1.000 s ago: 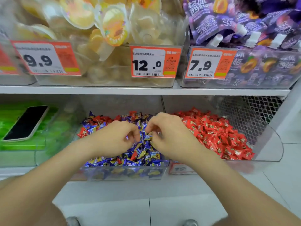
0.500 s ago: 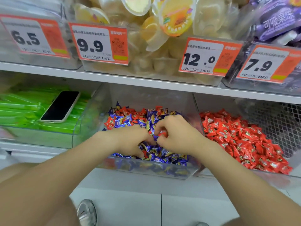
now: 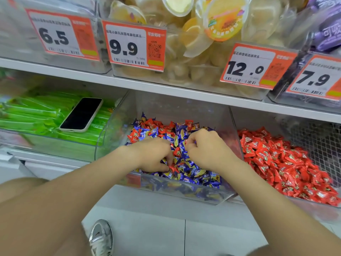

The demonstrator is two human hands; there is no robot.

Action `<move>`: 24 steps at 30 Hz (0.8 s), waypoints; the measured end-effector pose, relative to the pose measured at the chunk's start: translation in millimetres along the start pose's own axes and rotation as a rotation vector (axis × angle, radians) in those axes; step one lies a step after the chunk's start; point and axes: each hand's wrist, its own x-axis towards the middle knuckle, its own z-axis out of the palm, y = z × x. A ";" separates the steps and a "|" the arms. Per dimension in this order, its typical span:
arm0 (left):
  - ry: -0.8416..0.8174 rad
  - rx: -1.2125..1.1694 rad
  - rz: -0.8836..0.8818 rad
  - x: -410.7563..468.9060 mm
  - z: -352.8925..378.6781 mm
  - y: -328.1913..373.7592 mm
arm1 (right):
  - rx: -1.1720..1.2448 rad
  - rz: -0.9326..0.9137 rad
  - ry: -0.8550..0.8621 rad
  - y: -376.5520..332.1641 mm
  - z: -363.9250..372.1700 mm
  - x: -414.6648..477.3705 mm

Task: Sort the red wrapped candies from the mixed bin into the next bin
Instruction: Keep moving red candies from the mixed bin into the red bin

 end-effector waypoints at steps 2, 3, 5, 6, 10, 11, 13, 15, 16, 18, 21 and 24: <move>0.044 0.034 -0.028 -1.6 3.0 -1.5 | -0.007 -0.006 -0.020 0.3 -2.0 5.1; 0.070 0.058 -0.051 -2.8 4.2 -2.5 | -0.017 -0.027 -0.045 1.6 -2.4 7.7; 0.133 0.071 -0.101 -5.9 4.0 -5.5 | -0.072 -0.107 -0.108 4.4 -1.0 14.3; 0.174 0.052 -0.119 -8.0 2.6 -7.1 | -0.112 -0.154 -0.126 5.5 2.0 19.2; 0.204 -0.092 -0.177 -17.3 -4.4 -18.5 | -0.286 -0.252 -0.134 5.7 25.4 39.2; 0.152 -0.107 -0.184 -19.1 -5.3 -21.4 | -0.344 -0.259 -0.143 4.9 30.5 41.9; 0.060 -0.101 -0.190 -21.1 -5.5 -25.6 | -0.435 -0.270 -0.140 2.5 36.3 45.3; 0.024 -0.095 -0.183 -21.5 -5.3 -28.6 | -0.430 -0.248 -0.136 0.2 38.1 48.7; 0.010 -0.097 -0.183 -21.4 -5.6 -29.7 | -0.396 -0.236 -0.142 -0.2 37.9 50.7; -0.017 -0.107 -0.192 -20.5 -6.0 -31.5 | -0.274 -0.210 -0.182 0.0 34.6 53.7; -0.002 -0.121 -0.208 -16.5 -5.1 -34.0 | -0.031 -0.183 -0.179 0.6 21.7 52.8; 0.025 -0.101 -0.224 -11.8 -1.6 -33.6 | 0.119 -0.168 -0.149 2.2 10.1 46.6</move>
